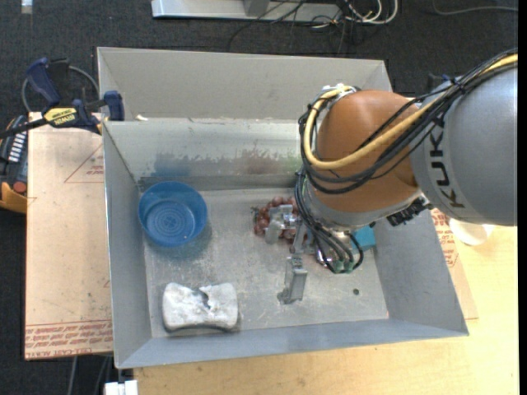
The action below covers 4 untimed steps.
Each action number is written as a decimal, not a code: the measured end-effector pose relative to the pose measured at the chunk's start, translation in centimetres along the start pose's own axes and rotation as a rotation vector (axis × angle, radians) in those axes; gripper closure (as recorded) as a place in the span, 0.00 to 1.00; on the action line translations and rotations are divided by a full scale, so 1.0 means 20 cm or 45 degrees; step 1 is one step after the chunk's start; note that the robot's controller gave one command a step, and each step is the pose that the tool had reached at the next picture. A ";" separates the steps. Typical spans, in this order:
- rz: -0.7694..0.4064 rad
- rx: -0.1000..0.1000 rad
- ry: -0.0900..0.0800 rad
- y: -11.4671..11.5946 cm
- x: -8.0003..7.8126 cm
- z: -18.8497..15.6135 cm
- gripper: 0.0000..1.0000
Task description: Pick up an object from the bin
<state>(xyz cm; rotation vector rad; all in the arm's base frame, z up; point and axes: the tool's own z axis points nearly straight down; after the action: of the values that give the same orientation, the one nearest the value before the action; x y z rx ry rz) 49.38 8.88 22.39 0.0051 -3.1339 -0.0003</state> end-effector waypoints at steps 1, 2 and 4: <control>0.005 -0.001 -0.010 0.00 -0.01 -0.02 0.00; 0.116 -0.006 -0.014 0.68 -0.05 0.74 0.00; 0.138 -0.004 -0.004 0.58 -0.07 0.74 0.00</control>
Offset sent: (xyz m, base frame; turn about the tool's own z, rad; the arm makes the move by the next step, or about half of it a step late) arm 0.0076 0.1389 -0.1539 0.0942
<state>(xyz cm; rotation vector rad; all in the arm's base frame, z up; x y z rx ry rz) 50.62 20.40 7.58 -0.1646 -3.1330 -0.0051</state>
